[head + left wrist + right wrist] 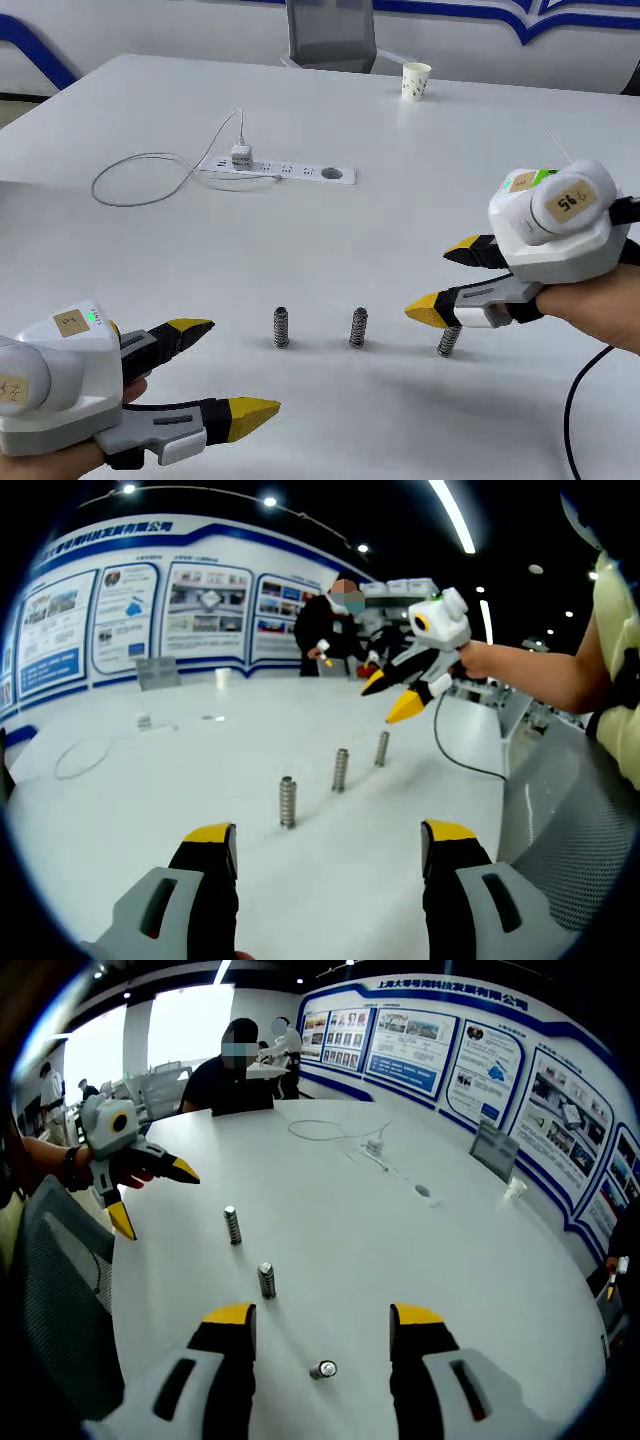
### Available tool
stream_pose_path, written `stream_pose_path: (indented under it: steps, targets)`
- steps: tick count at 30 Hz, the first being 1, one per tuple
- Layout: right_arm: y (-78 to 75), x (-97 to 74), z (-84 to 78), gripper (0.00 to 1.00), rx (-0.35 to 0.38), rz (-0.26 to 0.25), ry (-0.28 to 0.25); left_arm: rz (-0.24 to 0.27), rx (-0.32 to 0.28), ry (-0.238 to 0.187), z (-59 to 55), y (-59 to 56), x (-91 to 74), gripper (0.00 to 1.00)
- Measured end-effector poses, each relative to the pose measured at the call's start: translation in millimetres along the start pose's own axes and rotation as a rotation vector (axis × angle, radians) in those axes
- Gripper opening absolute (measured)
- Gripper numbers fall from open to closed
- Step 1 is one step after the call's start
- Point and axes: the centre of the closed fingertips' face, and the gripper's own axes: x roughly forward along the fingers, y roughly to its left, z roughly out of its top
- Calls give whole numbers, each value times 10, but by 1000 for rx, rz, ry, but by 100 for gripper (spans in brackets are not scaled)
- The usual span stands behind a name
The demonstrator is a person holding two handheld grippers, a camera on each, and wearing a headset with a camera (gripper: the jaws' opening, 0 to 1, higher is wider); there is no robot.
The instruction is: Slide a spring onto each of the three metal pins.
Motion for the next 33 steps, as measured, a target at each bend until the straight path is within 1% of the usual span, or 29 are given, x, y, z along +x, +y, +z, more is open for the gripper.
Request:
stream_pose_path:
  steps: [4,7,10,14,18,21,25,28,31,33]
  targets:
    - [-51,-73,-79,57,22,-13,-24,1,0,2,-4,7,-1,77]
    - [-65,-125,-148,58,54,-21,-43,3,0,2,-4,13,-3,77]
    - [-29,-168,-248,59,65,-17,-50,5,-1,1,-1,16,-4,78]
    - [16,-190,-337,59,80,-12,-58,7,-2,4,-16,18,-4,78]
    - [29,-182,-445,60,96,-13,-46,6,-3,5,-23,12,3,78]
    - [44,-191,-451,60,100,-10,-54,6,-4,7,-29,13,5,78]
    - [42,-207,-434,61,119,-14,-88,7,-5,7,-32,10,9,78]
    - [85,-209,-431,61,125,-11,-109,7,-7,7,-35,11,9,78]
    - [116,-213,-437,62,122,-15,-119,8,-8,7,-40,13,7,78]
    - [125,-223,-444,62,133,-19,-126,9,-10,8,-45,13,5,78]
